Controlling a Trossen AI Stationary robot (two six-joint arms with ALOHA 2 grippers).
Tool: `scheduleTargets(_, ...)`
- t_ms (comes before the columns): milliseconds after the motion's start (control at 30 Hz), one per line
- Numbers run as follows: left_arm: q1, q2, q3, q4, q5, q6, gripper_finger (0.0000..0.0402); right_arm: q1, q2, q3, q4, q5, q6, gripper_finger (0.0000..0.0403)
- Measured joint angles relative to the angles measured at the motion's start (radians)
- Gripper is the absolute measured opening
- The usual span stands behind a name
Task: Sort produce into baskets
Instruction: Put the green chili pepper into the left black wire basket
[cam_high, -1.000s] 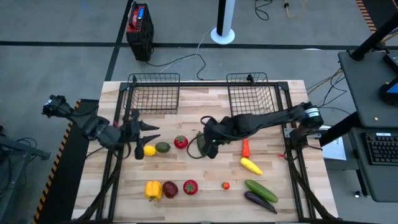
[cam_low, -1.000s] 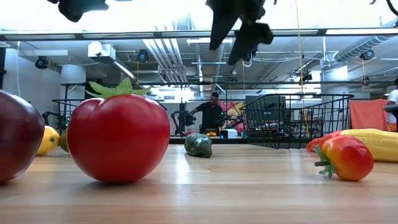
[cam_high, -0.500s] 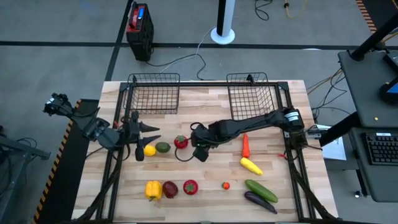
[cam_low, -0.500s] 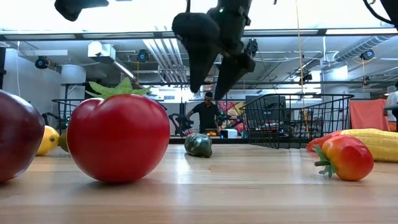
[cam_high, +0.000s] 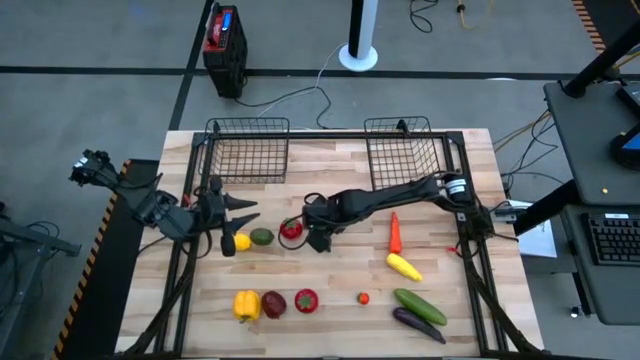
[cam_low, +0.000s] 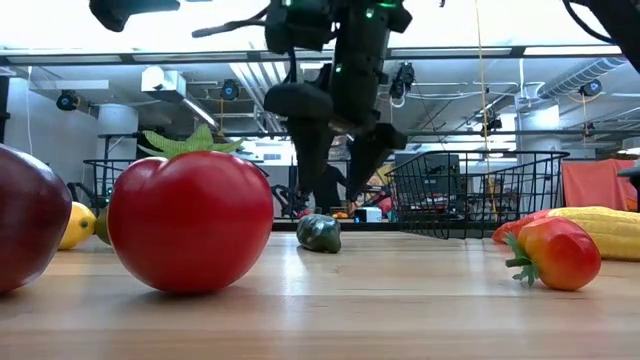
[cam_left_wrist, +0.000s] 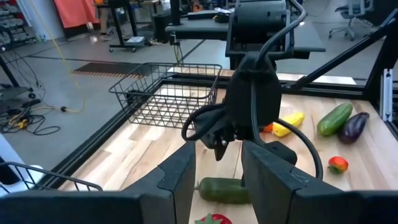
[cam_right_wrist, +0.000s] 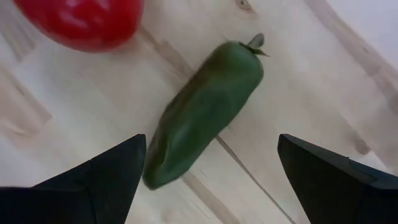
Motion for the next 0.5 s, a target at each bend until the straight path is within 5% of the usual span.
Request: scheduleTargets(500, 0.001, 0.054, -0.001, 0.001, -0.052, 0.003, 0.0115, 0.003, 0.109, -0.001, 0.044, -0.007, 0.024, 0.0353)
